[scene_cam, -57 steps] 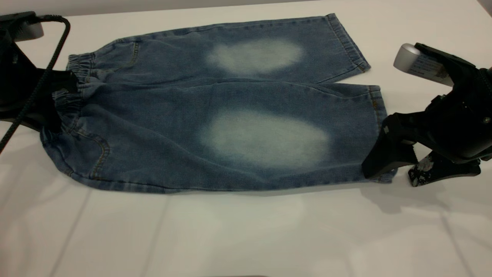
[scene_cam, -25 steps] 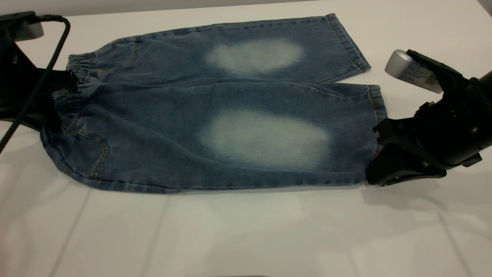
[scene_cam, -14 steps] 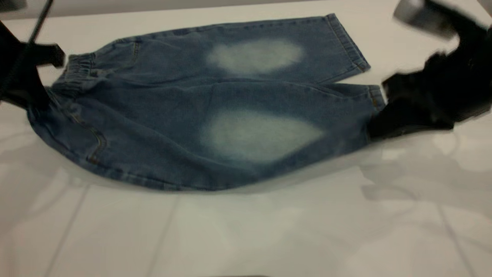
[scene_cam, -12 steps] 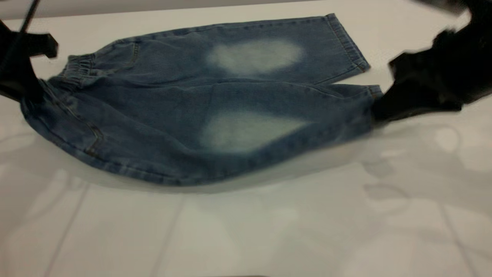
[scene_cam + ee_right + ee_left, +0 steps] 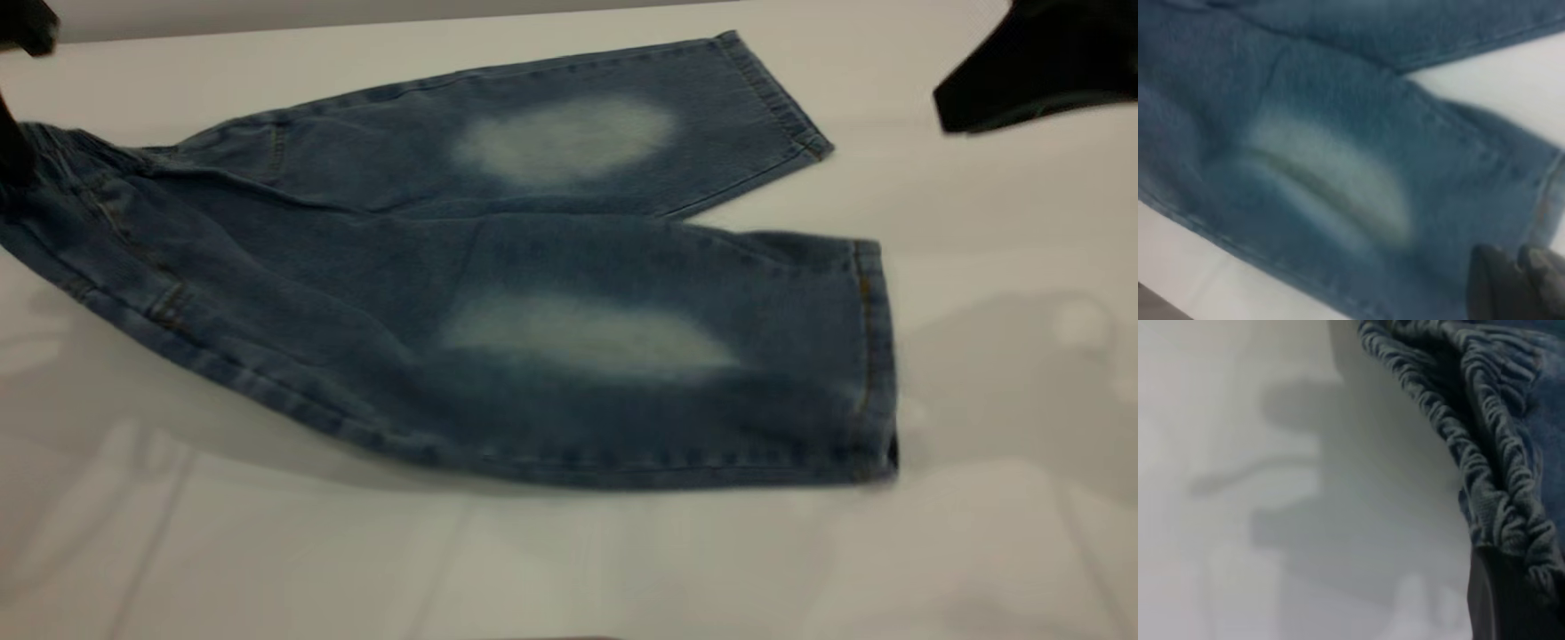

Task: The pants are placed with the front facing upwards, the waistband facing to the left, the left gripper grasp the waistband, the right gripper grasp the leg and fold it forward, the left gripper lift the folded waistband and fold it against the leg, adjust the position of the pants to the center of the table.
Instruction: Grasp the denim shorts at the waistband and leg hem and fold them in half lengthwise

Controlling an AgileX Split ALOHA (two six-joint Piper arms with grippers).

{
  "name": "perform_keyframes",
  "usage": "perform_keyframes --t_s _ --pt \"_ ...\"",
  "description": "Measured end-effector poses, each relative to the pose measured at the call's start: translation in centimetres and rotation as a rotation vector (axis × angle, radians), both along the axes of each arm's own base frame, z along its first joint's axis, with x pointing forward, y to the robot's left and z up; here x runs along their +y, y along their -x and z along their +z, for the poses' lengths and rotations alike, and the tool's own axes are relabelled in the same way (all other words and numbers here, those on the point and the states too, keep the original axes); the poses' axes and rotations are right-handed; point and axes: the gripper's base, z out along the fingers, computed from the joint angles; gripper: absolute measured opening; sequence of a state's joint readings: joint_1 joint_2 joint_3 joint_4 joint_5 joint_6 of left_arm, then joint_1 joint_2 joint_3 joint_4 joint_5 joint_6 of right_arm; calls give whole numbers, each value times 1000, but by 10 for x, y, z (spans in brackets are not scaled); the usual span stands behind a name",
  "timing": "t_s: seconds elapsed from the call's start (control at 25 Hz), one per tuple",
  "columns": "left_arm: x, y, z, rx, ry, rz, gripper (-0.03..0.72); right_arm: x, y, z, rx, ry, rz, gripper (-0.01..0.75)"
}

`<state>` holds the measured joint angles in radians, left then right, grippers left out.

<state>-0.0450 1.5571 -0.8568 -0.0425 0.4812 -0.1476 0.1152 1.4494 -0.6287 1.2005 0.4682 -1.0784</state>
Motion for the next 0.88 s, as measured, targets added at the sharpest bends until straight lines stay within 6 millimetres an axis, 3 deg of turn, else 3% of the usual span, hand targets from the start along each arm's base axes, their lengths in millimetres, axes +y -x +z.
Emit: perform_keyframes --t_s 0.2,0.4,0.48,0.72,0.8,0.88 --pt "0 2 3 -2 5 3 62 1 2 8 -16 -16 11 26" --pt "-1 2 3 0 11 6 62 6 0 -17 121 -50 60 92" --pt "-1 2 3 0 12 6 62 9 0 -34 202 -64 79 183" --pt "-1 2 3 0 12 6 62 11 2 -71 371 -78 95 553" --pt "-1 2 3 0 12 6 62 11 2 -82 413 -73 93 624" --pt "-1 2 3 0 12 6 62 13 3 -94 447 -55 93 638"
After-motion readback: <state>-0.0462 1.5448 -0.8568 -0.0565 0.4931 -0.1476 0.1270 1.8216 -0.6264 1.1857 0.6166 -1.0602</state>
